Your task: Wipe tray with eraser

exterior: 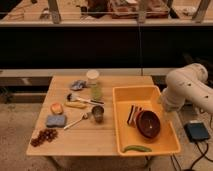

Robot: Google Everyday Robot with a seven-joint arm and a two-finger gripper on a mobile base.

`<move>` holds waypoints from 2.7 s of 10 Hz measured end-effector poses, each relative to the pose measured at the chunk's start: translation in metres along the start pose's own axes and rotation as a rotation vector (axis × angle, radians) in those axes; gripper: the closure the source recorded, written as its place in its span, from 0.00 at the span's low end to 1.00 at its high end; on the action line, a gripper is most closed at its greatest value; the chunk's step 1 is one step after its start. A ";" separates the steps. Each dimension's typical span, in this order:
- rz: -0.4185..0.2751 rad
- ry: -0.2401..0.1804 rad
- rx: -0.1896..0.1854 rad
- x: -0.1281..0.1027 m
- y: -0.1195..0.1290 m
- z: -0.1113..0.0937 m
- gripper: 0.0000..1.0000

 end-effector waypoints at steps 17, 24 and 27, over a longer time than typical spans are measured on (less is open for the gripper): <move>0.000 0.001 0.002 0.000 0.000 -0.001 0.35; -0.049 -0.009 0.029 -0.001 -0.008 -0.004 0.35; -0.331 -0.110 0.121 -0.012 -0.052 -0.021 0.35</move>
